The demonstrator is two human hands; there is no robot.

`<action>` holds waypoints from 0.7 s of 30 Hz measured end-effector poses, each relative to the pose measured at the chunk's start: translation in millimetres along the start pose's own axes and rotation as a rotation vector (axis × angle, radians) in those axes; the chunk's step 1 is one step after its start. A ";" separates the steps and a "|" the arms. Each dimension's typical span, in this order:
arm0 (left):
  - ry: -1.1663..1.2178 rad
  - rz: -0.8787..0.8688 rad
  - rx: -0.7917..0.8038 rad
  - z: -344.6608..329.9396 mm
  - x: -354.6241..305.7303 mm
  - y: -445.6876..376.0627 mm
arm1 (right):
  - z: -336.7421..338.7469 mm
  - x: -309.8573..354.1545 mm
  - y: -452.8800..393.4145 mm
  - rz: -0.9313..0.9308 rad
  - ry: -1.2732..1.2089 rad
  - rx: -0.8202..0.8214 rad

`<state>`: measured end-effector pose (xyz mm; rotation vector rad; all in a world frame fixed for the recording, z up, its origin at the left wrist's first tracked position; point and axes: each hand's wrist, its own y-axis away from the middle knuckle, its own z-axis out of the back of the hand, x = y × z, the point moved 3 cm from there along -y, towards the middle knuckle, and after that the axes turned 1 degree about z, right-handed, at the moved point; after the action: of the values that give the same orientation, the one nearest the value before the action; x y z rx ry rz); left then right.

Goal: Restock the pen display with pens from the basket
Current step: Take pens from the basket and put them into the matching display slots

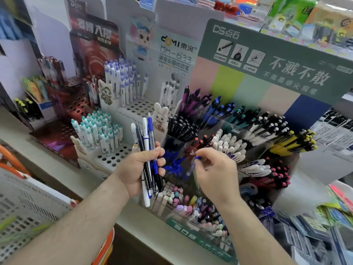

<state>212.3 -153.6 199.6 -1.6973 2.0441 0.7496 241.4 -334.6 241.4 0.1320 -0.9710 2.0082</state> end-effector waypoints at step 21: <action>-0.444 -0.018 0.001 -10.8 15.0 10.0 | -17.3 37.0 -15.5 -0.450 -0.486 0.356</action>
<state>200.0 -170.6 200.7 -1.3909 1.7176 1.0141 234.9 -293.5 254.4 0.9825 -0.7679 1.7311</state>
